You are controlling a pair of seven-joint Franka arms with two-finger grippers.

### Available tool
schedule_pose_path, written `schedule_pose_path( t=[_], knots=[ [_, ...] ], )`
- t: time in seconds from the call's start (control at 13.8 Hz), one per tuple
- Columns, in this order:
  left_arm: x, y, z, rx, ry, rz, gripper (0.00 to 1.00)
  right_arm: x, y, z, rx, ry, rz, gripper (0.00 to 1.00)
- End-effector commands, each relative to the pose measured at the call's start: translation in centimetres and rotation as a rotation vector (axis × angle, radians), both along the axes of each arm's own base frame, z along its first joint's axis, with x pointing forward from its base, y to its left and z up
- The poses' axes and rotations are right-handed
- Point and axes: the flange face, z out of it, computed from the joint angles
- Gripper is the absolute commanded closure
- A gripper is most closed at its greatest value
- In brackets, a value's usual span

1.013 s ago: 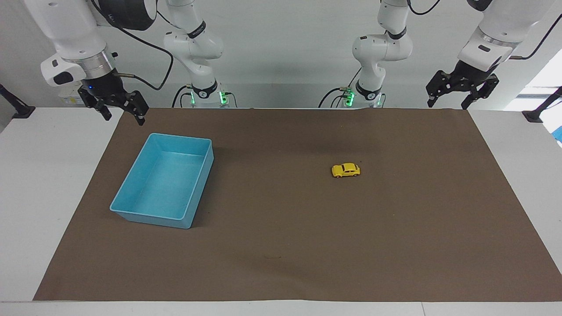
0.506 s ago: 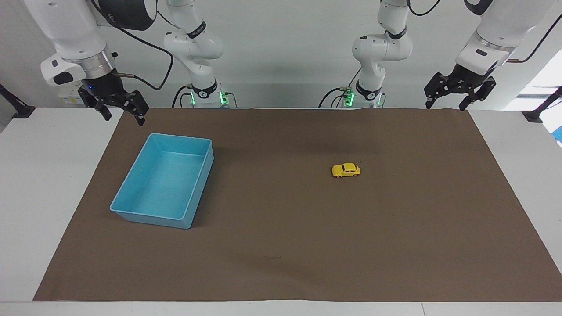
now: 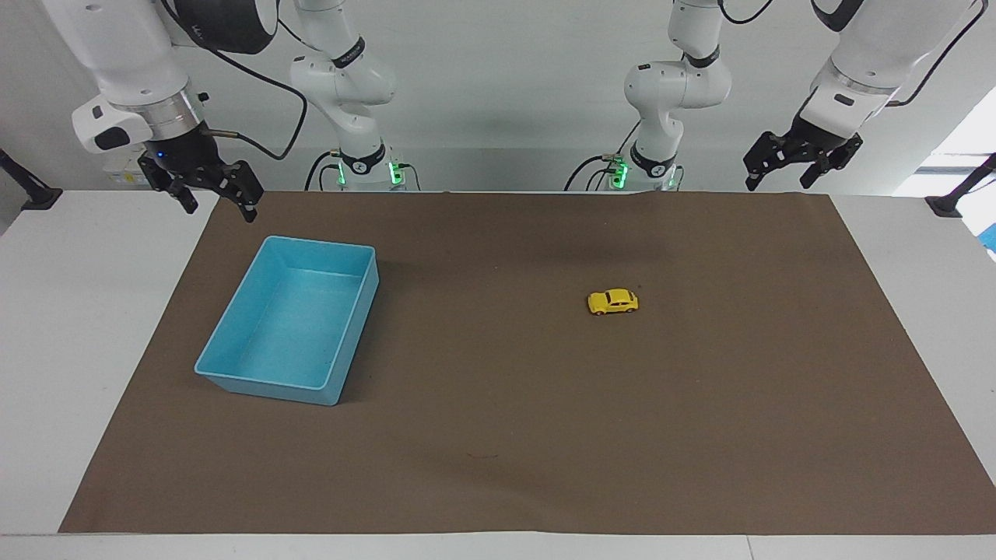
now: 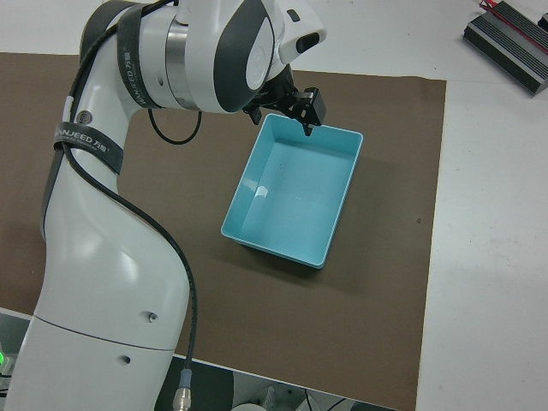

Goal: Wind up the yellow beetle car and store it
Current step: 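Move the left gripper out toward the yellow toy car, then lower the left gripper onto the yellow toy car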

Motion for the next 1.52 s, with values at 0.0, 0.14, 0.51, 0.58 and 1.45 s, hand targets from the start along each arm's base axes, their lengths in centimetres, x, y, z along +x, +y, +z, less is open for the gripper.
schedule_pose_path(
  t=[0.0, 0.14, 0.51, 0.58, 1.45],
  knots=[
    [-1.1, 0.5, -0.6, -0.002, 0.010, 0.085, 0.00, -0.2, -0.2, 0.4, 0.018, 0.004, 0.010, 0.00],
    [-1.3, 0.5, -0.8, 0.015, 0.034, 0.273, 0.00, -0.2, -0.2, 0.4, 0.018, 0.004, 0.010, 0.00],
    [-1.9, 0.7, -3.3, 0.078, 0.107, 0.759, 0.00, -0.2, -0.2, 0.4, 0.018, 0.004, 0.010, 0.00],
    [-1.9, 0.7, -4.0, 0.093, 0.115, 0.863, 0.00, -0.2, -0.2, 0.4, 0.018, 0.004, 0.010, 0.00],
    [-0.3, -2.8, -14.5, 0.057, 0.076, 1.677, 0.00, -0.2, -0.2, 0.4, 0.018, 0.004, 0.010, 0.00]
  ],
)
